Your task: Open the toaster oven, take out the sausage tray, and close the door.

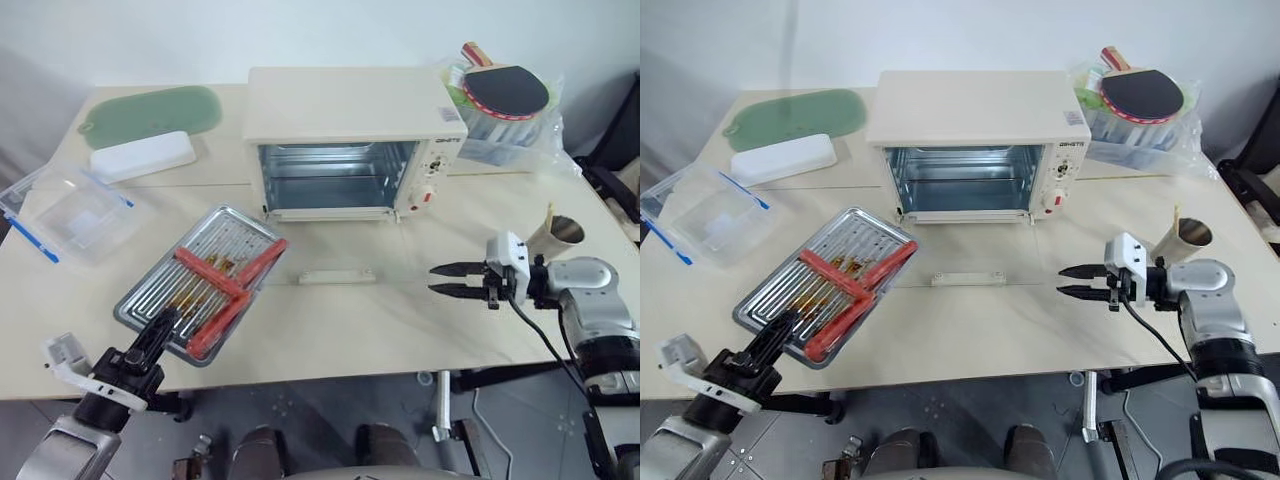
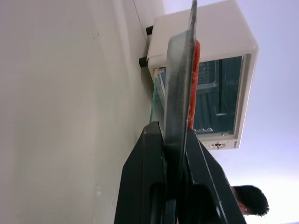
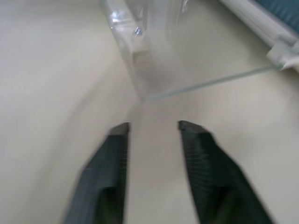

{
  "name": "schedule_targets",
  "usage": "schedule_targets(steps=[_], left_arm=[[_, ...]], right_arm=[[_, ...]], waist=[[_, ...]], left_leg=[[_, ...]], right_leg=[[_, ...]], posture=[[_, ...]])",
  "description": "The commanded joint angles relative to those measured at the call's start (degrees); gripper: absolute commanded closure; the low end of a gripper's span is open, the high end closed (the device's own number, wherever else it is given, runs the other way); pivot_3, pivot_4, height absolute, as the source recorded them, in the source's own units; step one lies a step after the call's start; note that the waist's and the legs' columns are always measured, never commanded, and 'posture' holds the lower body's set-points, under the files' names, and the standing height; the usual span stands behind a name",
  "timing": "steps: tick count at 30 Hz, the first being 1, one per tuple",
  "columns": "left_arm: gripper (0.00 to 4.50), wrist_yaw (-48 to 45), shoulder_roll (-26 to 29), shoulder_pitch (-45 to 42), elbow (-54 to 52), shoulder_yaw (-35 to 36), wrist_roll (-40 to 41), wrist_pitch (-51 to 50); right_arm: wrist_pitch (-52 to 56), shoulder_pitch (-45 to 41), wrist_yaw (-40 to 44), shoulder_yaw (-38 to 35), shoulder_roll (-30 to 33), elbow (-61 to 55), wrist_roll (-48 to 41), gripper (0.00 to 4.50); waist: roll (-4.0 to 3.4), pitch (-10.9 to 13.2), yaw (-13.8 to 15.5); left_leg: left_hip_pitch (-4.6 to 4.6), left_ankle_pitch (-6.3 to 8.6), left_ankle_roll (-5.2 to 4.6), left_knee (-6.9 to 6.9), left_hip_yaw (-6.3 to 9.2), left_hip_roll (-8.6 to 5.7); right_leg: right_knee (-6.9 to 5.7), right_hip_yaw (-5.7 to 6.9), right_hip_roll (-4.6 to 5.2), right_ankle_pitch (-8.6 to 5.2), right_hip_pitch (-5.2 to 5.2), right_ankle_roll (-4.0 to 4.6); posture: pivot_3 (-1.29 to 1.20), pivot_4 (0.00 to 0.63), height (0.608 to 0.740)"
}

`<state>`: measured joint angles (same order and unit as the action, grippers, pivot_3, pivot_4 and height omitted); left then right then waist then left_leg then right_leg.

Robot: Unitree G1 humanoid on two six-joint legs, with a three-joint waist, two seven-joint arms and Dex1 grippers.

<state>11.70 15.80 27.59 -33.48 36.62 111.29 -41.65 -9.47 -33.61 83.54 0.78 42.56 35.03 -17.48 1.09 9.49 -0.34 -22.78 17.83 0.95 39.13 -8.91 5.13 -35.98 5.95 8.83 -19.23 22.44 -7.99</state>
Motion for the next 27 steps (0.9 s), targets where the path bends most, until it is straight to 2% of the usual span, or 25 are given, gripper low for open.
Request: schedule_targets(steps=[1, 2, 11, 18, 27], left_arm=[[4.50, -1.5, -0.7, 2.2, -3.7, 0.6, 1.7, 4.0], [4.50, -1.6, -0.8, 3.2, -4.0, 0.9, 1.7, 4.6], [4.50, -1.3, -1.6, 6.0, -5.1, 1.2, 1.7, 9.2], [4.50, -1.6, -2.2, 5.2, -2.8, 4.3, 1.7, 10.0], [4.50, -1.8, -2.6, 5.0, -1.6, 3.6, 1.7, 8.5]], right_arm=[[-2.5, -1.8, 1.3, -0.3, -1.1, 3.0, 0.8, 4.26], [-2.9, -2.3, 1.4, -0.1, -1.8, 3.8, 1.1, 4.46], [-3.2, -3.8, 3.2, 0.2, -4.9, 6.1, 1.5, 4.46], [-3.7, -7.1, 1.7, -0.6, -8.1, 7.9, 1.3, 4.46], [0.6, -10.3, 1.1, -2.8, -7.4, 2.5, -1.3, 4.46]], waist=[[0.00, 0.0, 0.1], [0.00, 0.0, 0.1], [-0.01, 0.0, 0.1], [-0.03, 0.0, 0.0], [-0.05, 0.0, 0.0]], left_leg=[[0.00, 0.00, 0.00, 0.00, 0.00, 0.00], [-0.01, 0.00, 0.00, 0.00, 0.00, 0.00], [0.00, 0.01, 0.00, 0.02, 0.03, 0.00], [-0.01, 0.01, 0.00, 0.02, 0.03, 0.01], [-0.02, 0.01, 0.00, 0.02, 0.03, 0.01]], right_leg=[[0.01, 0.00, 0.00, 0.00, 0.00, 0.00], [0.02, 0.00, 0.00, 0.00, -0.01, 0.00], [0.05, 0.01, 0.00, 0.00, -0.06, 0.02], [0.05, 0.01, -0.02, -0.01, -0.05, 0.03], [0.05, 0.01, -0.02, -0.01, -0.05, 0.03]], posture=[[0.00, 0.150, 0.740], [0.00, 0.150, 0.740], [0.00, 0.150, 0.740], [0.00, 0.150, 0.740], [0.00, 0.150, 0.740]])
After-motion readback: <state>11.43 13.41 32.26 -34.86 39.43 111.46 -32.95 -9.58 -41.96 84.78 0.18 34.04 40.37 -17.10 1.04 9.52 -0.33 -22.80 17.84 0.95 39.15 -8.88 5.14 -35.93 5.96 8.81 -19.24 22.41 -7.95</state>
